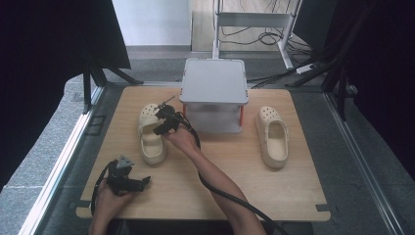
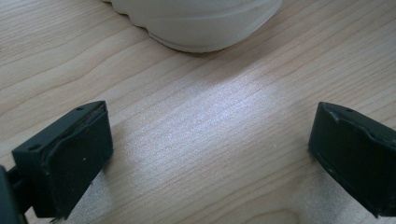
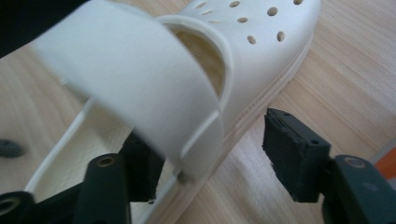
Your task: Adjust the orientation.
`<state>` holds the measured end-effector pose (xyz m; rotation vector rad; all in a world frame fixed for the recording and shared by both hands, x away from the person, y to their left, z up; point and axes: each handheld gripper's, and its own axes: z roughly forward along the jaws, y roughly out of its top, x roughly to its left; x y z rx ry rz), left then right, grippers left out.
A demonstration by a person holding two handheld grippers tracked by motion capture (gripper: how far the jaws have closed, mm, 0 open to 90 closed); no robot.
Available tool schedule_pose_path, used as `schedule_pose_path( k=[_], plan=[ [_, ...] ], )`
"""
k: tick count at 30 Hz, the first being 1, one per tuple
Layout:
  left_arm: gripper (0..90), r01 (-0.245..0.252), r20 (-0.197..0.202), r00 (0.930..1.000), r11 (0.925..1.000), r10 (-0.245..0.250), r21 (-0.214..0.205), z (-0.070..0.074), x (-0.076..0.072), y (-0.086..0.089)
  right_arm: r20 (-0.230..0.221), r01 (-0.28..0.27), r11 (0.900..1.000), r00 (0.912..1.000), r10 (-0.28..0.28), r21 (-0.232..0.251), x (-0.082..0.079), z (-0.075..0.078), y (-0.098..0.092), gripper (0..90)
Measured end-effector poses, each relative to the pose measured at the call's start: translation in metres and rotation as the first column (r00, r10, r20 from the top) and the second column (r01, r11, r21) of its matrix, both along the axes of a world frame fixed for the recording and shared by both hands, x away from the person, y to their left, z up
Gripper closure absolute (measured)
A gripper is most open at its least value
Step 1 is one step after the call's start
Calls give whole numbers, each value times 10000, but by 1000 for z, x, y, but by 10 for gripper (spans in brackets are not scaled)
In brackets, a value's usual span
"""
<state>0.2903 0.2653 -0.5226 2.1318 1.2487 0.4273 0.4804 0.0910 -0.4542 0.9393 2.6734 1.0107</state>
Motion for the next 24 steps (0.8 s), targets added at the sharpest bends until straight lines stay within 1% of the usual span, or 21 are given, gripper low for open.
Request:
schedule_pose_path(
  k=[1, 2, 3, 4, 5, 7, 8, 9, 10, 11, 13, 16, 19, 20, 22, 24],
  plan=[
    [0, -14, 7, 10000, 10000, 14, -17, 0, 0, 0, -22, 19, 10000, 10000, -19, -52, 1, -1, 2, 427],
    [0, -15, 7, 10000, 10000, 15, -18, 0, 0, 0, -115, 32, 10000, 9999, -33, -62, 3, -3, 5, 510],
    [0, -15, 7, 10000, 10000, 15, -19, 0, 0, 0, -115, 32, 10000, 9999, -33, -62, 3, -3, 5, 510],
    [0, -15, 7, 10000, 10000, 15, -19, 0, 0, 0, -106, 224, 9996, 9997, -226, -191, 3, -4, 6, 600],
    [0, -14, 6, 10000, 10000, 14, -18, 0, 0, 0, -106, 224, 9996, 9997, -226, -191, 3, -4, 6, 600],
    [0, -13, 6, 10000, 10000, 13, -14, 0, 0, 0, -217, 400, 9991, 9990, -402, -104, 3, -4, 5, 656],
    [0, -13, 5, 10000, 10000, 13, -16, 0, 0, 0, -209, 498, 9987, 9985, -500, -134, 2, -3, 5, 689],
    [0, 2, -1, 10000, 10000, -2, 3, 0, 0, 0, -40, 636, 9976, 9980, -638, -267, 1, -2, 5, 723],
    [0, -7, 4, 10000, 10000, 7, -13, 0, 0, 0, 238, 835, 9957, 9963, -826, -397, 0, 1, 3, 781],
    [0, -7, 4, 10000, 10000, 7, -13, 0, 0, 0, 238, 835, 9957, 9963, -826, -397, 0, 1, 3, 781],
    [0, -13, 6, 10000, 10000, 13, -17, 0, 0, 0, 38, 986, 9949, 9951, -986, -212, 1, 4, -1, 800],
    [0, -11, 7, 10000, 10000, 11, -16, 0, 0, 0, 106, 933, 9949, 9956, -930, -383, -1, 9, -5, 807],
    [0, -2, 5, 10000, 10000, 2, -15, 0, 0, 0, 227, 742, 9962, 9971, -732, -463, -9, 21, -9, 811],
    [0, -2, 5, 10000, 10000, 2, -15, 0, 0, 0, 227, 742, 9962, 9971, -732, -463, -9, 21, -9, 811],
    [0, -1, 0, 10000, 10000, 1, -32, 0, 0, 0, 322, 636, 9968, 9975, -621, -487, -14, 28, -13, 814],
    [0, 3, 23, 10000, 10000, -3, -33, 0, 0, 0, 324, 576, 9975, 9979, -562, -421, -19, 34, -19, 816]
  ],
)
